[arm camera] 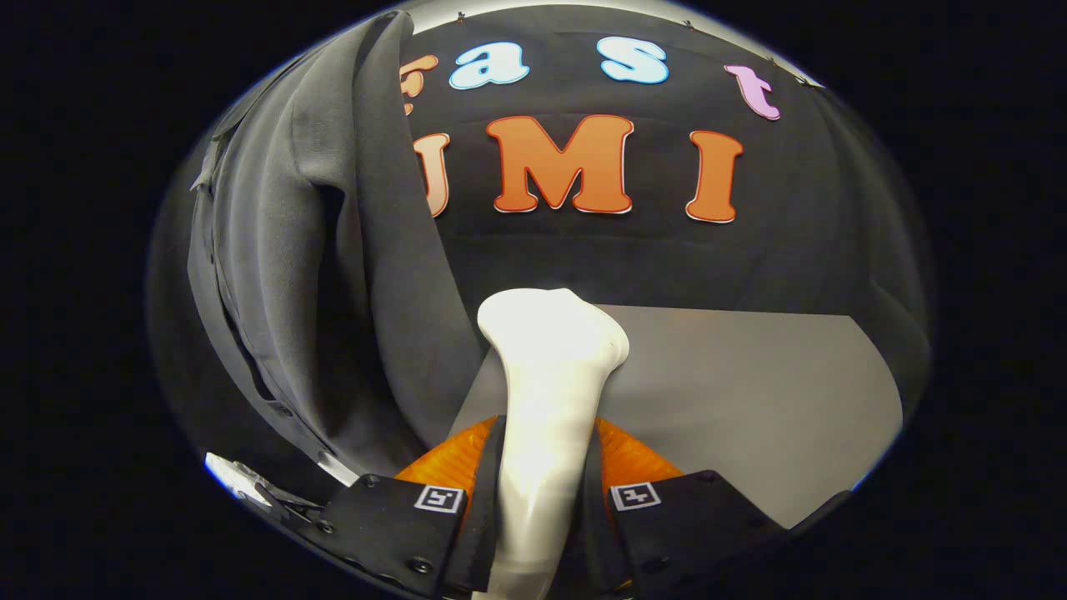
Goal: Iron the clothes twice with a garment steamer, once on the left side and once on the right side.
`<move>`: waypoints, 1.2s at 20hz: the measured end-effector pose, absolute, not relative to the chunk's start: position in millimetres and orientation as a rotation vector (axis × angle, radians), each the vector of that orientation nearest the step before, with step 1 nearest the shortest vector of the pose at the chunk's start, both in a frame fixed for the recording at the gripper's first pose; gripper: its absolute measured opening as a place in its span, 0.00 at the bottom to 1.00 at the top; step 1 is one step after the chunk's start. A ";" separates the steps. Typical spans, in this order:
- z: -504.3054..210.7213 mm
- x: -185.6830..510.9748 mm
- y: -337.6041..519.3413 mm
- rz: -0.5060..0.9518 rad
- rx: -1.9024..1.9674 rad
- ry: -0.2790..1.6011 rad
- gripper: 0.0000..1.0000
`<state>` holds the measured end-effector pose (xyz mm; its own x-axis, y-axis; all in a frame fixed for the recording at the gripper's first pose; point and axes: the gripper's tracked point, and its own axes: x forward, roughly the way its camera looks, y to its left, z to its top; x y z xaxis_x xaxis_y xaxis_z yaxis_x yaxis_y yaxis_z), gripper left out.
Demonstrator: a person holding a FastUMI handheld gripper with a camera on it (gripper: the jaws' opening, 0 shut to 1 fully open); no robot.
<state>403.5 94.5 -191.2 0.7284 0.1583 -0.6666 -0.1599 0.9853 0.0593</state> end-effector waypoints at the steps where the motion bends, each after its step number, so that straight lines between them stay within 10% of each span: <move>1: -180.7 403.7 91.8 0.148 -0.002 0.695 0.50; 24: -21.3 220.8 186.2 0.020 -0.098 0.243 0.44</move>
<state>220.8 186.2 -21.3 0.9706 0.0075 -0.2407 -0.0313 0.9950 -0.0950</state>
